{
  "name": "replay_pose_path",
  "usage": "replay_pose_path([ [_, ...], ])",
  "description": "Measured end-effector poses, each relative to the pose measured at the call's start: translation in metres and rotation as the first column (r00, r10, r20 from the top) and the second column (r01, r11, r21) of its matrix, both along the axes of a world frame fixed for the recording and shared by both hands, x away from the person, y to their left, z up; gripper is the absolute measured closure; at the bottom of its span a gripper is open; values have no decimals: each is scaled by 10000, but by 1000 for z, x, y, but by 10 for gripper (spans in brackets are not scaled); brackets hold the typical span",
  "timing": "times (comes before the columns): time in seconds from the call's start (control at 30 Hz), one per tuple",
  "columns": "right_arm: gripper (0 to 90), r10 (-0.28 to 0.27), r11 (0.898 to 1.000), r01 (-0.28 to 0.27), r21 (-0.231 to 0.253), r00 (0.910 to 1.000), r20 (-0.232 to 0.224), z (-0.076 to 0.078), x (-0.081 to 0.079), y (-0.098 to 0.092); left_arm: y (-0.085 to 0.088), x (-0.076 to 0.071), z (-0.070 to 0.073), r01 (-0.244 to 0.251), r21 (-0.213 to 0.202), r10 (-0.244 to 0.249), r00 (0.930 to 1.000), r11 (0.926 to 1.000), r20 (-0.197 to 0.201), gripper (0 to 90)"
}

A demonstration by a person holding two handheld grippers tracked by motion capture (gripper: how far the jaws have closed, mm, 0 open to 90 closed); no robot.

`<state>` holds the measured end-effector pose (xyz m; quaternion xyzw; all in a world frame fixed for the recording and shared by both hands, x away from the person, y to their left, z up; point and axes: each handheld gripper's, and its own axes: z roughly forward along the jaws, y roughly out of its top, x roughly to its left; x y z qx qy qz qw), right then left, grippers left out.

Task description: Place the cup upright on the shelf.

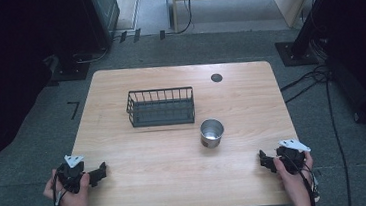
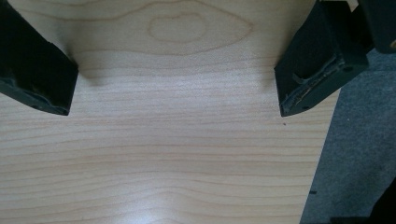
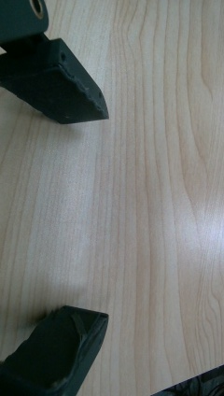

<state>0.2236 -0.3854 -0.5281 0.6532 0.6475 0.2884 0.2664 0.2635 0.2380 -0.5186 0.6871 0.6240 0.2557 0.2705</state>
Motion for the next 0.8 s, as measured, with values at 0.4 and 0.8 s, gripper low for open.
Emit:
replay_pose_path([
  [0.4,40,76,9998,-78,197,9999,71,5,1,8,0,0,0,-7,-11,7,10000,10000,-6,0],
  [0.8,43,944,9942,-973,455,9935,631,32,5,29,0,0,0,-1,-6,1,10000,10000,-5,0],
])
